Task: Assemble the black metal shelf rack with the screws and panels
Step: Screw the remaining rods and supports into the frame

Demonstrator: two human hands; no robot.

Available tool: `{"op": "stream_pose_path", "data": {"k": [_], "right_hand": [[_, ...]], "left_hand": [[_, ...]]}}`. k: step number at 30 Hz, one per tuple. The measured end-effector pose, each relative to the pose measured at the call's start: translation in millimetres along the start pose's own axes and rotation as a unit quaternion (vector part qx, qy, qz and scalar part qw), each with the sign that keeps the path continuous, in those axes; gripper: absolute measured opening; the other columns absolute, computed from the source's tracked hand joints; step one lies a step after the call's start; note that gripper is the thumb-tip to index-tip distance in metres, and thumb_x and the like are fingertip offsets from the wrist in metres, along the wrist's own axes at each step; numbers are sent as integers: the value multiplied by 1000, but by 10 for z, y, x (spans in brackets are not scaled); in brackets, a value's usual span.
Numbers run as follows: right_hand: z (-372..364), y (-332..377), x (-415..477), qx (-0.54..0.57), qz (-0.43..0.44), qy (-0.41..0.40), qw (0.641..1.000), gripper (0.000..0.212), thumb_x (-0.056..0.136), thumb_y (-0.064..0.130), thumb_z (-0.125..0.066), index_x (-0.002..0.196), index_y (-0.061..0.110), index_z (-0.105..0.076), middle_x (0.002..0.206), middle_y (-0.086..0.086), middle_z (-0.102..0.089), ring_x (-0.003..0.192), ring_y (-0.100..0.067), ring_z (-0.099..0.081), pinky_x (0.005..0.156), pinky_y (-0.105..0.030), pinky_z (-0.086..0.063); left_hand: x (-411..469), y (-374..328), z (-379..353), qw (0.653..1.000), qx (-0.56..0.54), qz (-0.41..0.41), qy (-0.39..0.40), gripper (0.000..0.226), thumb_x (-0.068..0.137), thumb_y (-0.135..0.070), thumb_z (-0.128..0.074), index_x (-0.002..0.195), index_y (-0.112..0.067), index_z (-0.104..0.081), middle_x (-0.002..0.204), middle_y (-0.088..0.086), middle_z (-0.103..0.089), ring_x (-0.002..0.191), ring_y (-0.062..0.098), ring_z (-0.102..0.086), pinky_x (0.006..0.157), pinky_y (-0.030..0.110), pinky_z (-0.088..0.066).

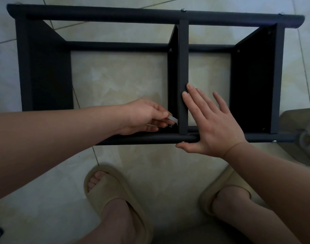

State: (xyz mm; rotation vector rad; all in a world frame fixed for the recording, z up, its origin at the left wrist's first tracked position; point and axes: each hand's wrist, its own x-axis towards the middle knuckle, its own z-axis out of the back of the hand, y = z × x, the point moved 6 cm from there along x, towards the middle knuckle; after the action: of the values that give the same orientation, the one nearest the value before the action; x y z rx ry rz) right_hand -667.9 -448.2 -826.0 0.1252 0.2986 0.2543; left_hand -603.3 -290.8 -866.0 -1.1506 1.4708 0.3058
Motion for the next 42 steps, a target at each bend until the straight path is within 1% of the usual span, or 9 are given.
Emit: {"op": "stream_pose_path", "data": {"k": [5, 15, 21, 24, 27, 29, 34, 38, 42], "right_hand": [[-4, 1, 1, 0, -1, 2, 1000, 119, 77, 87, -44, 163, 12, -11, 171, -5, -4, 155, -29, -22, 121, -60, -22], [-6, -2, -3, 2, 0, -7, 1000, 119, 77, 86, -46, 163, 11, -12, 171, -5, -4, 154, -30, -24, 120, -61, -24], [-5, -5, -3, 2, 1, -7, 1000, 119, 77, 86, -47, 163, 11, -12, 171, -5, -4, 154, -30, -25, 120, -61, -24], [-1, -4, -4, 4, 0, -9, 1000, 119, 77, 86, -47, 163, 11, -12, 171, -5, -5, 154, -30, -25, 120, -61, -25], [-1, -1, -5, 3, 1, -8, 1000, 119, 77, 86, -47, 163, 11, -12, 171, -5, -4, 154, -30, -25, 120, -61, -25], [0, 0, -4, 4, 2, -9, 1000, 119, 77, 86, -47, 163, 11, -12, 171, -5, -4, 154, -30, -26, 120, -61, -24], [-6, -3, -6, 4, 2, -12, 1000, 119, 76, 86, -46, 163, 11, -12, 171, -5, -4, 153, -30, -27, 120, -61, -25], [-10, -6, -6, 7, 4, -15, 1000, 119, 77, 87, -45, 163, 12, -11, 171, -4, -3, 153, -31, -27, 120, -60, -25], [-13, -4, -7, 10, 5, -20, 1000, 119, 76, 87, -46, 162, 11, -12, 171, -4, -4, 153, -31, -29, 120, -60, -25]], "left_hand": [[-27, 5, 20, 1000, 28, 2, 2, 14, 101, -13, -53, 111, -8, -62, 89, -2, -76, 80, 8, -63, 75, 24, -47], [-76, -16, 37, 987, 157, -31, 12, 16, 101, -13, -55, 91, -17, -67, 88, -7, -75, 84, 7, -63, 77, 22, -48], [-82, -24, 4, 971, 227, -73, 12, 16, 99, -9, -58, 88, -16, -66, 82, -9, -73, 65, -3, -60, 66, 14, -47], [-90, -91, 20, 957, 270, -108, -21, 16, 97, -7, -60, 85, -17, -65, 80, -6, -72, 65, 0, -60, 65, 14, -48], [-74, -180, 87, 934, 320, -138, -79, 14, 94, -11, -63, 84, -20, -66, 77, -9, -72, 73, 9, -65, 73, 26, -52], [-71, -244, 107, 927, 329, -153, -94, 12, 92, -13, -66, 84, -23, -67, 77, -9, -71, 72, 7, -65, 69, 24, -51], [-63, -334, 71, 948, 261, -167, -78, 18, 90, -11, -70, 78, -25, -67, 76, -9, -67, 68, -2, -60, 66, 15, -48], [-28, -271, 32, 987, 109, -107, -49, 15, 95, -12, -63, 81, -17, -64, 85, 1, -72, 85, 11, -69, 76, 29, -54], [14, -241, 25, 996, 2, -79, -50, 15, 96, -14, -62, 81, -15, -59, 77, 3, -70, 76, 15, -70, 72, 30, -52]]}}
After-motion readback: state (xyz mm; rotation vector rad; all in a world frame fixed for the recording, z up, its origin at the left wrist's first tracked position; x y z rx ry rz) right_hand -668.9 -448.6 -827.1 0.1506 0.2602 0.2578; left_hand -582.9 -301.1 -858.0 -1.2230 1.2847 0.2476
